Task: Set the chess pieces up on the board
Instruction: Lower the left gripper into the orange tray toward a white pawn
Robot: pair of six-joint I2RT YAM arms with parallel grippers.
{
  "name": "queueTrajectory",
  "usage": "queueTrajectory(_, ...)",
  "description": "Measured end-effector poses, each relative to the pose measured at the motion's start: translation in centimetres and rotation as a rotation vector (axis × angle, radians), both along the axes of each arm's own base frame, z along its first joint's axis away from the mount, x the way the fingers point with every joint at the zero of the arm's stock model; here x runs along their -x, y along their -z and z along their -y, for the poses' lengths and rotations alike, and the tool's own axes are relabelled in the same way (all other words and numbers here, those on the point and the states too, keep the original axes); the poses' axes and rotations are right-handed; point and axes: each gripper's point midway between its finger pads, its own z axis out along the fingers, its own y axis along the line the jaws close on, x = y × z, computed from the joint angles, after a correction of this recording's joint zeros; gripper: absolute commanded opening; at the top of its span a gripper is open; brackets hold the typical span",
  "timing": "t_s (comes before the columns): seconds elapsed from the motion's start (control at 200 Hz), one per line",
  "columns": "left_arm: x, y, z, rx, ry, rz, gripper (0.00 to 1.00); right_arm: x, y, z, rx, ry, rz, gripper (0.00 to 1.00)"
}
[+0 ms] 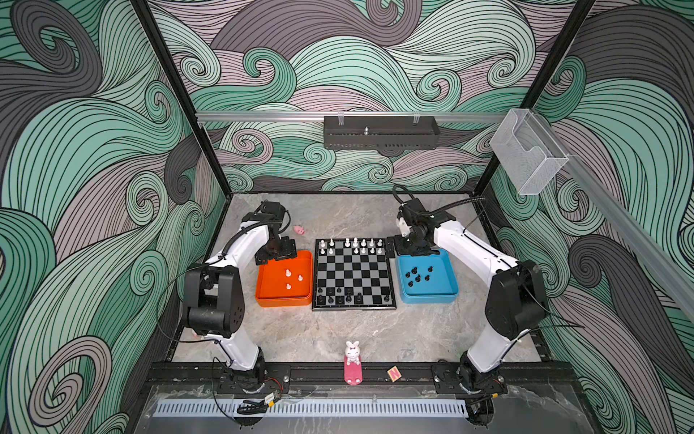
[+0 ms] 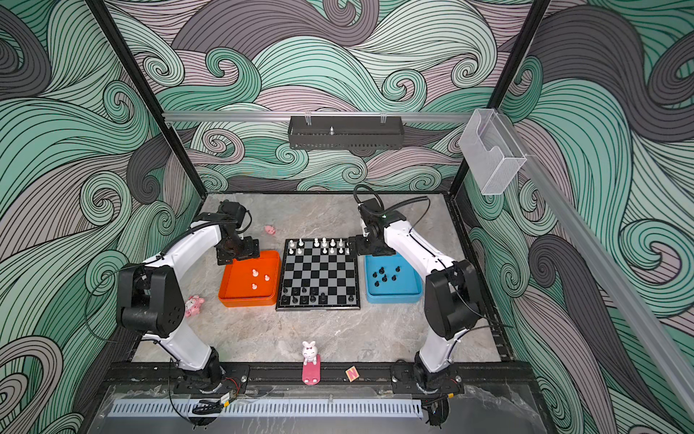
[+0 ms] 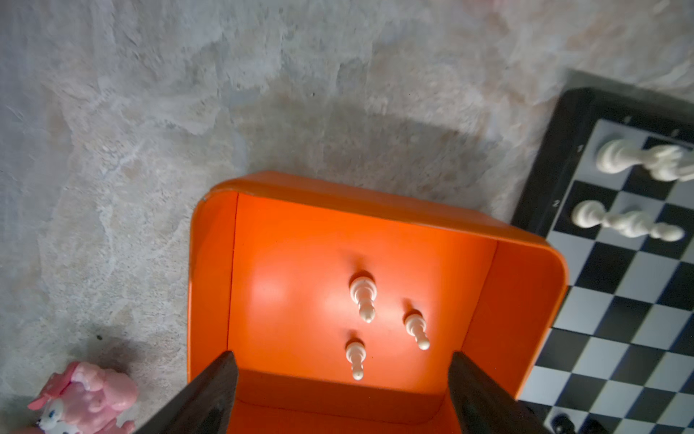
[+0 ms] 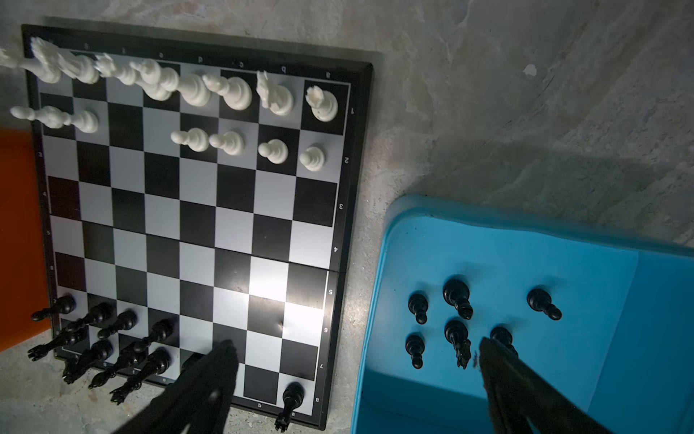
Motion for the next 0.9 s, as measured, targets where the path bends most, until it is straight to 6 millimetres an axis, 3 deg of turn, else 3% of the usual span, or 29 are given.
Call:
queueTrajectory(0.405,0.4,2.7,0.8,0.027,-0.007,-0.071,0.92,0.7,0.8,1.1,-0.032,0.011,-0.031,1.0)
queueTrajectory(0.791,0.3,4.5,1.6,0.032,0.008,-0.109,0.74,0.8,0.8,2.1,-0.041,0.036,-0.024,1.0)
queueTrajectory(0.901,0.2,4.6,1.7,0.031,0.012,-0.107,0.64,0.7,0.8,2.0,-0.048,0.035,-0.021,1.0)
